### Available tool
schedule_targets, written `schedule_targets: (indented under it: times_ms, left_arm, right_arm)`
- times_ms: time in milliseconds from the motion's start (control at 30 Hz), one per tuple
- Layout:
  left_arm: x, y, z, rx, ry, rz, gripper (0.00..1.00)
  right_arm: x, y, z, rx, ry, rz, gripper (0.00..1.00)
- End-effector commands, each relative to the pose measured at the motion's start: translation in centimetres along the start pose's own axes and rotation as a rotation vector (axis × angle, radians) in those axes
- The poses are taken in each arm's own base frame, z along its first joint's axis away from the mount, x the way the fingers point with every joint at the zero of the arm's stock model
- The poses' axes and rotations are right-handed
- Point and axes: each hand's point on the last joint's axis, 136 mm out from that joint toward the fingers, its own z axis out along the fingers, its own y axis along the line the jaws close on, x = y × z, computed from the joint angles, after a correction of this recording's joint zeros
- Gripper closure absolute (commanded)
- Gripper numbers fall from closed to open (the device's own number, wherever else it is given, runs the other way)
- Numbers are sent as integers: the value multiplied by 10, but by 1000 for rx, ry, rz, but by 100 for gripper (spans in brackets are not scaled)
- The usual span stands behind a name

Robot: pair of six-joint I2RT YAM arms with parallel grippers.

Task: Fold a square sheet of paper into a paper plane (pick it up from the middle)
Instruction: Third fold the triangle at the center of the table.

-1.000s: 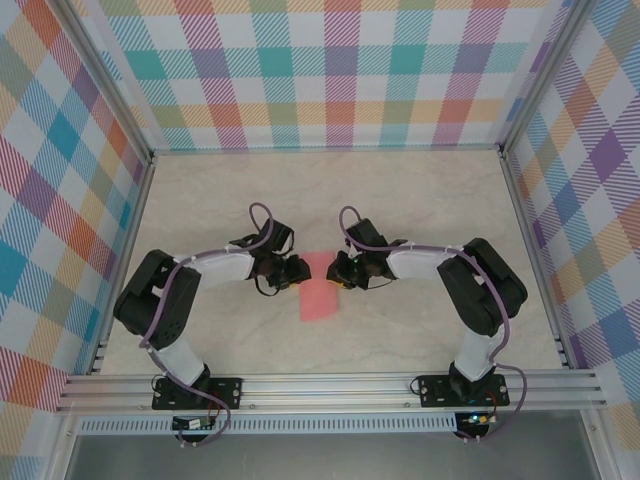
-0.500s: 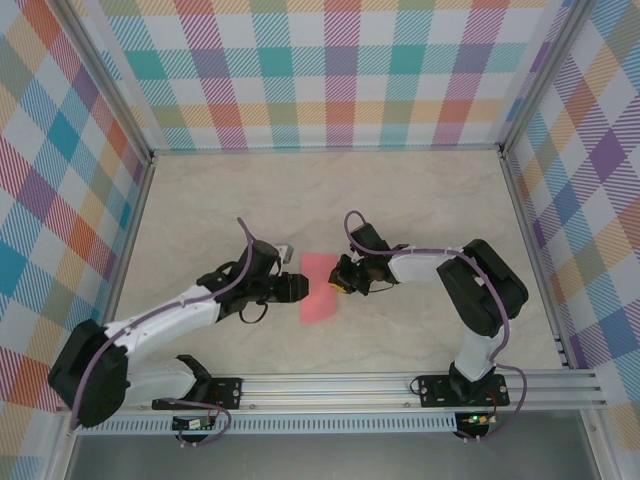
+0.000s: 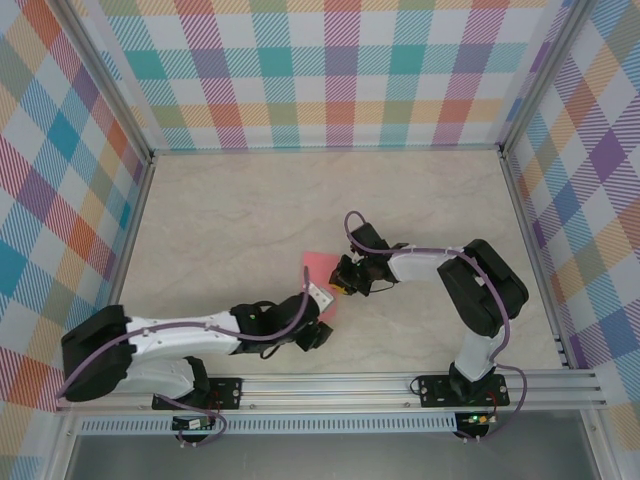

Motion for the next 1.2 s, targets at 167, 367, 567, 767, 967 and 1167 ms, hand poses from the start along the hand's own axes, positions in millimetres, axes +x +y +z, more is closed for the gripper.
schedule_targets:
  times_ms: [167, 367, 567, 767, 967, 1167]
  left_arm:
    - [-16, -16, 21, -141, 56, 198, 45]
    - [-7, -6, 25, -220, 128, 192, 52]
    - [-3, 0, 16, -214, 104, 160, 52]
    - [-2, 9, 14, -227, 94, 136, 58]
    - [-6, 7, 17, -212, 85, 122, 58]
    - [-6, 13, 18, -240, 81, 110, 66]
  right_arm:
    - [0, 14, -6, -25, 5, -2, 87]
    - [0, 13, -7, -21, 5, -3, 86]
    - [-1, 13, -8, -14, 1, -6, 86]
    - [-1, 13, -8, -15, 1, -6, 85]
    - [0, 15, -9, -15, 8, -10, 85]
    - [0, 14, -9, -9, 7, -8, 85]
